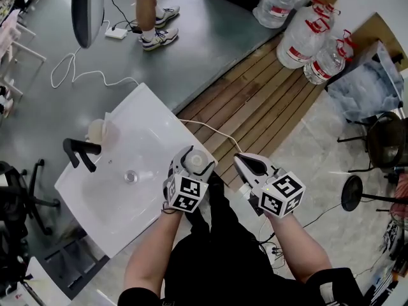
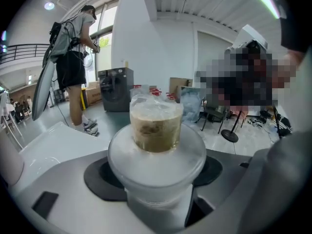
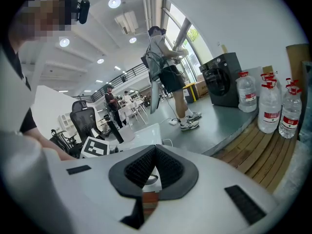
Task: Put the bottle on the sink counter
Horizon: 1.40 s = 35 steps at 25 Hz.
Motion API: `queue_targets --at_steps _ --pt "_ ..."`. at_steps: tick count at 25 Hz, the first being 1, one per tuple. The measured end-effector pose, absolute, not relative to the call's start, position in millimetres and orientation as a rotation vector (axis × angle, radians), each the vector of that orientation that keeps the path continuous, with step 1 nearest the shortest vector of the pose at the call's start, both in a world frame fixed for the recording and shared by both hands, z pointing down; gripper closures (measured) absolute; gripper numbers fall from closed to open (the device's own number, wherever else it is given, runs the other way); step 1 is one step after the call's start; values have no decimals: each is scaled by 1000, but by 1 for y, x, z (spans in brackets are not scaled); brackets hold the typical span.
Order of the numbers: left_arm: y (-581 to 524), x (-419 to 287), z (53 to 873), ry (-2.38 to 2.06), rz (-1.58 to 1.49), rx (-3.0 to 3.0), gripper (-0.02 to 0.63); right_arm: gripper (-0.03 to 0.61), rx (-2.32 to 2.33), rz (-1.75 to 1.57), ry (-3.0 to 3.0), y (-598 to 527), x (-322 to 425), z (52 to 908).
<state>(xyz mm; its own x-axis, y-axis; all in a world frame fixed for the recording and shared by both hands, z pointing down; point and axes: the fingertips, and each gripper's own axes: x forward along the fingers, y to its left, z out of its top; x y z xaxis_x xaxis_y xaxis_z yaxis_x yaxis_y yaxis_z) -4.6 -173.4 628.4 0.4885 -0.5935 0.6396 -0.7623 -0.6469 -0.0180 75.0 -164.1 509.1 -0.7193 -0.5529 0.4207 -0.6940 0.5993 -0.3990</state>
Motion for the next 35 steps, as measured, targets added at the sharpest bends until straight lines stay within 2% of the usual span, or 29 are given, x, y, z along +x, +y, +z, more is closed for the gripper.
queue_targets --at_steps 35 --pt "-156 -2 615 -1099 909 2461 272 565 1047 815 -2596 -150 78 501"
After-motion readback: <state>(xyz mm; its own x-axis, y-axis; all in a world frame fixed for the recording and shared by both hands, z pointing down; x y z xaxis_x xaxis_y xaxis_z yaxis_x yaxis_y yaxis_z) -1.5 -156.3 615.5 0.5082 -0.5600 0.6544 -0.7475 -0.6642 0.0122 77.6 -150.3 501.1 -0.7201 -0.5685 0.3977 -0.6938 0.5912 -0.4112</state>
